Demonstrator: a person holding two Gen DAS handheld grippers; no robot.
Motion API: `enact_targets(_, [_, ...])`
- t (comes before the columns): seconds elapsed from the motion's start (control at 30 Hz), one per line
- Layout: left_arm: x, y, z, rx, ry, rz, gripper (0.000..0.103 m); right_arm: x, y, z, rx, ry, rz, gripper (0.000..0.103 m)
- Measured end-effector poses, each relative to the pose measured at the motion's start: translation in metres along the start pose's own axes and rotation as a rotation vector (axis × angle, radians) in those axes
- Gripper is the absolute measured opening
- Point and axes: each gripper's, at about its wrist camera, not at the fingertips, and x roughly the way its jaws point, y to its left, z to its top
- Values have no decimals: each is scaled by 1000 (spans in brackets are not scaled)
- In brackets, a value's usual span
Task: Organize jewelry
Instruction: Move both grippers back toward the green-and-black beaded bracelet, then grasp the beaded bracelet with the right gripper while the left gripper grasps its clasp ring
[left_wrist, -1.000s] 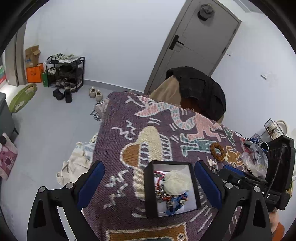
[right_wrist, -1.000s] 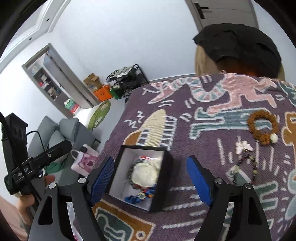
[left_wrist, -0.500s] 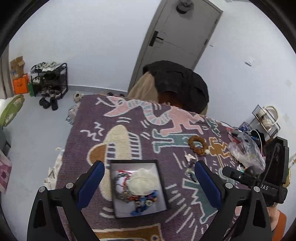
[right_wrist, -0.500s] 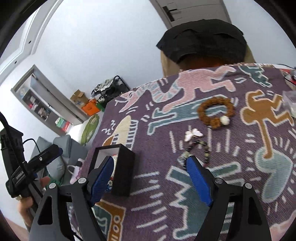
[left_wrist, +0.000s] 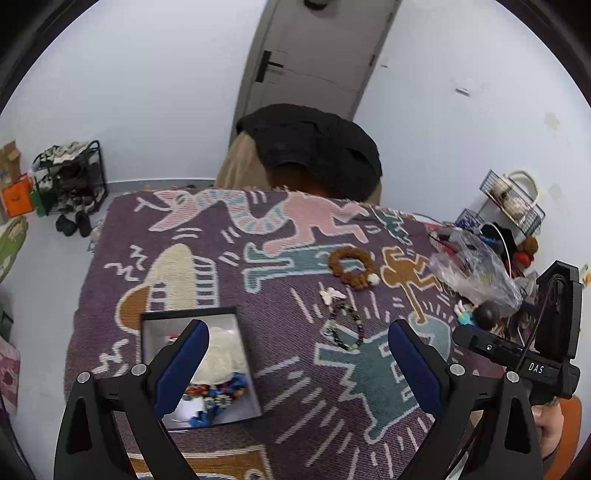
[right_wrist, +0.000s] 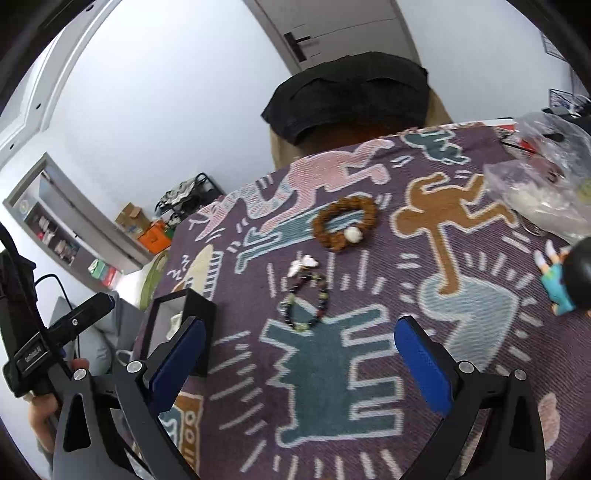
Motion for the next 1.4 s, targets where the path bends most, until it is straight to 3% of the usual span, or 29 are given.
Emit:
enact_targets(0.1, [12, -12, -2, 37, 27, 3, 97, 2, -11, -4, 6, 3, -41, 103])
enact_targets(0.23, [26, -22, -3, 74, 64, 9, 81, 8, -23, -8, 21, 16, -65, 98])
enact_targets(0.3, [33, -22, -2, 73, 81, 6, 72, 15, -27, -8, 23, 35, -72, 81])
enact_targets(0.47, [48, -20, 2, 73, 106, 10, 60, 37, -28, -6, 12, 79, -92, 73])
enact_targets(0.6, [55, -18, 7, 79, 123, 8, 57, 60, -20, -2, -13, 127, -101, 54])
enact_targets(0.8, [68, -12, 16, 80, 155, 16, 48, 97, -3, 4, -63, 187, -129, 41])
enact_targets(1.0, [81, 0, 24, 53, 173, 13, 44, 133, 6, 8, -110, 249, -187, 37])
enact_targets(1.13, [86, 12, 27, 22, 176, 21, 43, 143, 14, 10, -179, 235, -240, 30])
enact_targets(1.2, [89, 15, 28, 7, 185, 18, 43, 146, 18, 10, -230, 232, -287, 10])
enact_targets(1.4, [102, -2, 30, 46, 215, 1, 43, 140, 5, 14, -235, 231, -245, 9])
